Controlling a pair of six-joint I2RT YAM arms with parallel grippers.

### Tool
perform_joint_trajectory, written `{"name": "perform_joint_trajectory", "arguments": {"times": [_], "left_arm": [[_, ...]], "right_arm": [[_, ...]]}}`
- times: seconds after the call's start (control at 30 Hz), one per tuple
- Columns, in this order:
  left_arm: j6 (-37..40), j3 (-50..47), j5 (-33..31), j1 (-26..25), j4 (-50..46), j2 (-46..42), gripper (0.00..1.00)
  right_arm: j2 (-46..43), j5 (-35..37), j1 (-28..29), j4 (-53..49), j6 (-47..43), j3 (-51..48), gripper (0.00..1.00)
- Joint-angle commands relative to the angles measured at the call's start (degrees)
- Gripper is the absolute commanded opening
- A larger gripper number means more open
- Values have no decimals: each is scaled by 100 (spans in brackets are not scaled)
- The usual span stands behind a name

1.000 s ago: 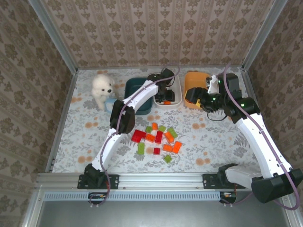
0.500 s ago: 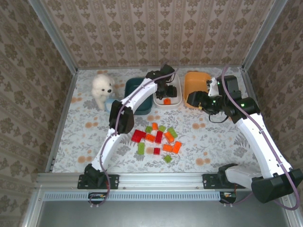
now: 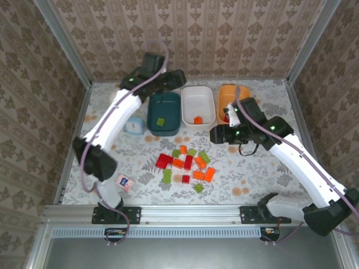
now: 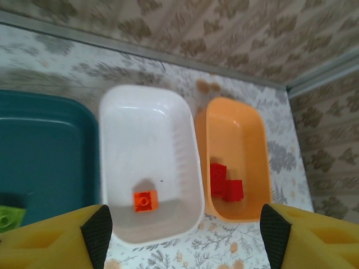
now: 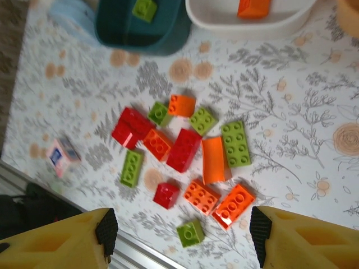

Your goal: Sort the legos into containers by color

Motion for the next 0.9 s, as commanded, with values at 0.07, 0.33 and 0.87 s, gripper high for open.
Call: {"name": "perform_joint_trajectory", "arguments": {"times": [0.07,0.33,0.87], "left_arm": [[-118,-1883,228,85,507,-1462,74],[-135,-4757,998,14,651,-3787,76],[-357,-5878,812,-73,296,-5096,75]], "right_arm": [[325,517,647,-333,-298,-397,65],[1436,628,1362,115,-248,-896,64],[3384,939,1341,531,-595,-411,63]]}}
